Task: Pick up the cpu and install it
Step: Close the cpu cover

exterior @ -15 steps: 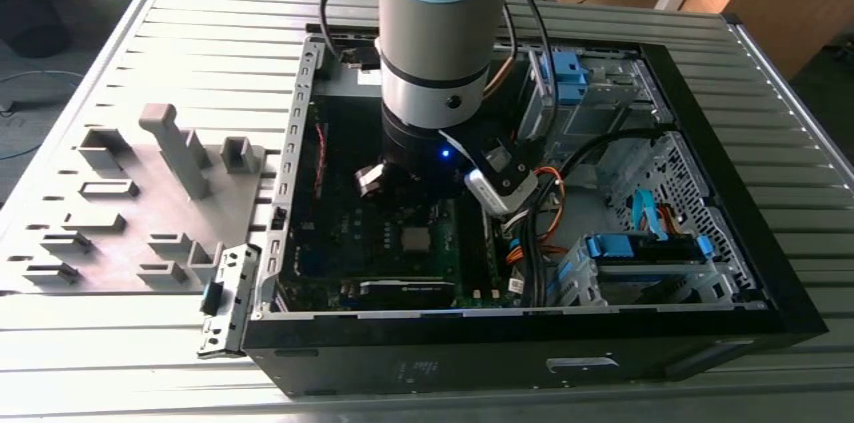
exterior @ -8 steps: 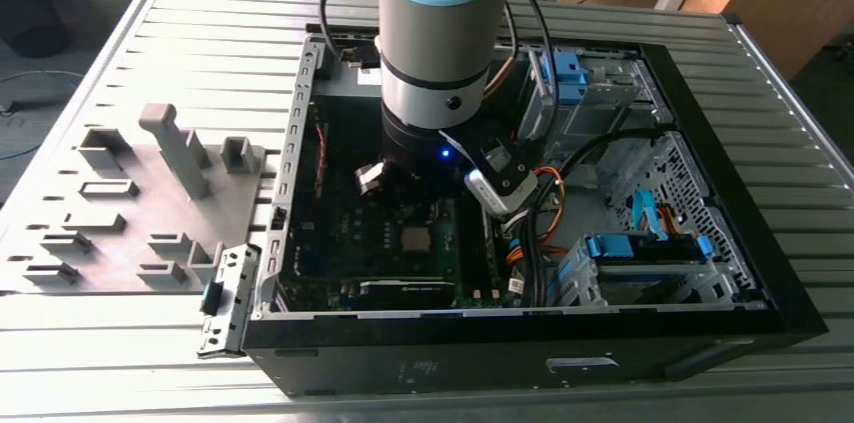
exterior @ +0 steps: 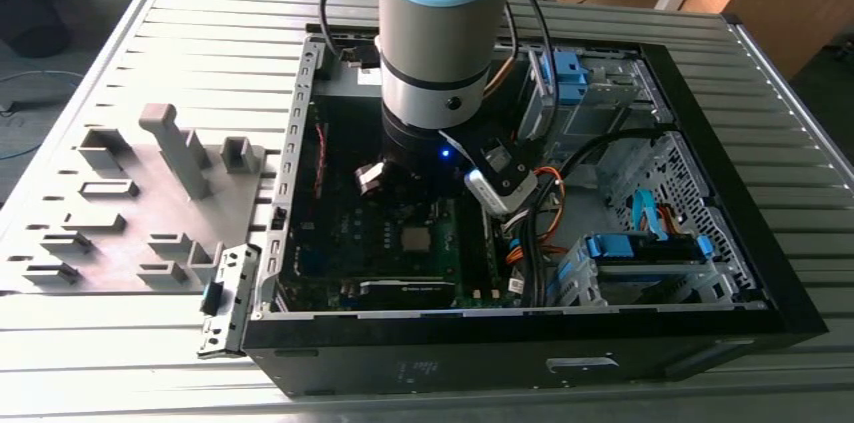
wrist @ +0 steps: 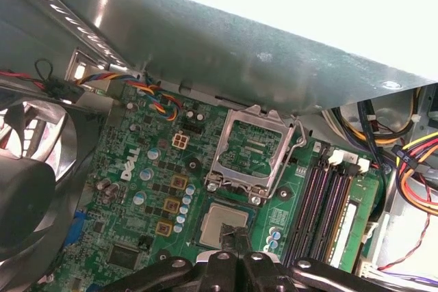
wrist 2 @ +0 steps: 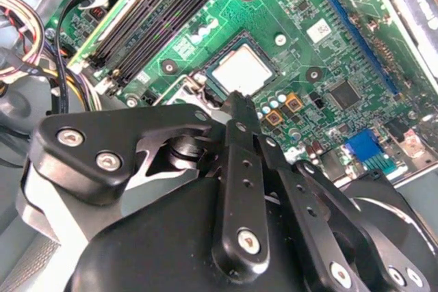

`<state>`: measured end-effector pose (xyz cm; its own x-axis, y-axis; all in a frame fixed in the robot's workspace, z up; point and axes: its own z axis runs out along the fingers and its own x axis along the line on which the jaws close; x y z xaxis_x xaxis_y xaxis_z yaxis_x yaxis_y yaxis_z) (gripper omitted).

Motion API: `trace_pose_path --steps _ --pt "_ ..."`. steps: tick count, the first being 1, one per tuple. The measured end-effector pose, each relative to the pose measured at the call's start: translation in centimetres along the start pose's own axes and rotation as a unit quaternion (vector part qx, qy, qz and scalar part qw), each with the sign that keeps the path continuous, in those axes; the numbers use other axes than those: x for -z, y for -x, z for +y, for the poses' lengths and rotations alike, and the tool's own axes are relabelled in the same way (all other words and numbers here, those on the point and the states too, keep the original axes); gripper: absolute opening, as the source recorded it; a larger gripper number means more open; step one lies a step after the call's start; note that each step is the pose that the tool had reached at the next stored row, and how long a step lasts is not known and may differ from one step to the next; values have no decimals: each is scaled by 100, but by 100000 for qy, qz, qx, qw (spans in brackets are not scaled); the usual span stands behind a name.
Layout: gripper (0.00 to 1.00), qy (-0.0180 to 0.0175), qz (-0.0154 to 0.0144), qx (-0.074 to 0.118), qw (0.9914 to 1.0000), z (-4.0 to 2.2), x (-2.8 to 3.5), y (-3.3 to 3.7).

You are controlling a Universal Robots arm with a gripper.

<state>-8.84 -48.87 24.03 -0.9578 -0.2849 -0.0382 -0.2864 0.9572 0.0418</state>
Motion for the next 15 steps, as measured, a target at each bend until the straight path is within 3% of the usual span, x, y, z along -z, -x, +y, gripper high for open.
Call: trace_pose_path --steps 9,15 --pt "11 164 -37 195 100000 -6 -1 19" --pt "11 474 51 3439 99940 -8 -3 28"
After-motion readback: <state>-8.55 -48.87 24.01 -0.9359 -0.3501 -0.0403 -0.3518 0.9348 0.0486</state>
